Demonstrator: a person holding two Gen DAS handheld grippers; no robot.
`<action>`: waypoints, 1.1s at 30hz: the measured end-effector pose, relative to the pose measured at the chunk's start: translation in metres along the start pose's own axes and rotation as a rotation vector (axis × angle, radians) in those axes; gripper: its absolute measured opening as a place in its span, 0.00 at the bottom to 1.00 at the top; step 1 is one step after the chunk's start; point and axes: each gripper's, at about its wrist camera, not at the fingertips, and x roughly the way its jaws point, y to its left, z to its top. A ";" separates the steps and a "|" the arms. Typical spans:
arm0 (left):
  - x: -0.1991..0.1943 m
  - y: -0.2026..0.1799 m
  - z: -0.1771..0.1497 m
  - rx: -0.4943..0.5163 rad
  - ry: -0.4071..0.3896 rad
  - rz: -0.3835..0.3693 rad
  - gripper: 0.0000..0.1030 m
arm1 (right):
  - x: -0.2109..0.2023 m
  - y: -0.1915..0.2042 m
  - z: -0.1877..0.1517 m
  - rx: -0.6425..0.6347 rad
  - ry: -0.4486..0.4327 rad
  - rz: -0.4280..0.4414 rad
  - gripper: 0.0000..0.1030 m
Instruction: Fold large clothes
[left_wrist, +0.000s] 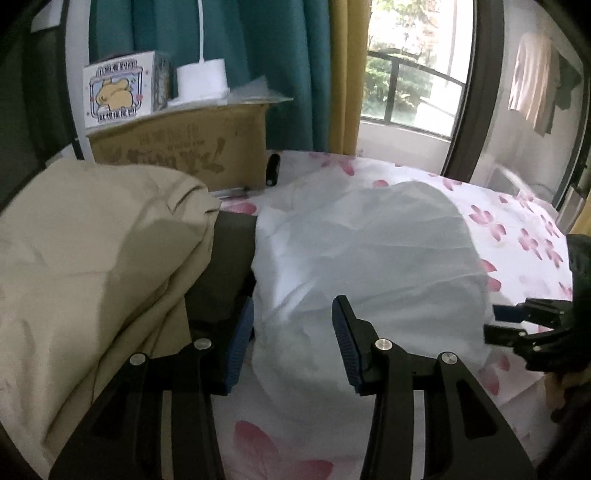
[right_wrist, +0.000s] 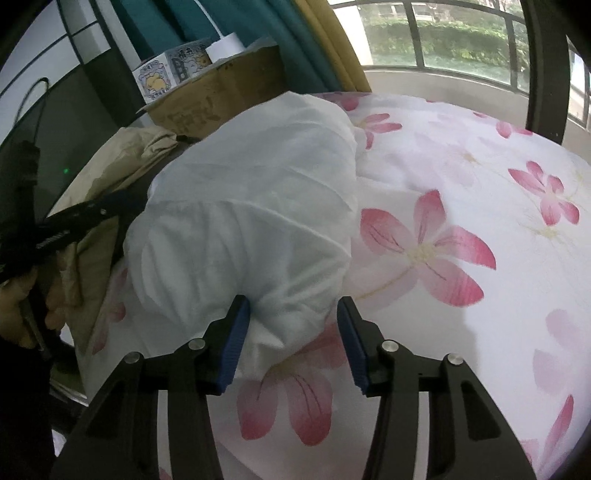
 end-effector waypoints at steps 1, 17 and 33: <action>-0.001 -0.002 0.001 0.005 -0.001 0.007 0.45 | -0.001 0.000 -0.001 0.000 0.007 -0.004 0.48; -0.019 -0.050 -0.012 0.003 0.002 -0.130 0.45 | -0.046 -0.013 -0.030 0.034 -0.075 -0.076 0.57; -0.031 -0.120 -0.033 0.071 0.028 -0.205 0.45 | -0.092 -0.041 -0.074 0.104 -0.104 -0.160 0.59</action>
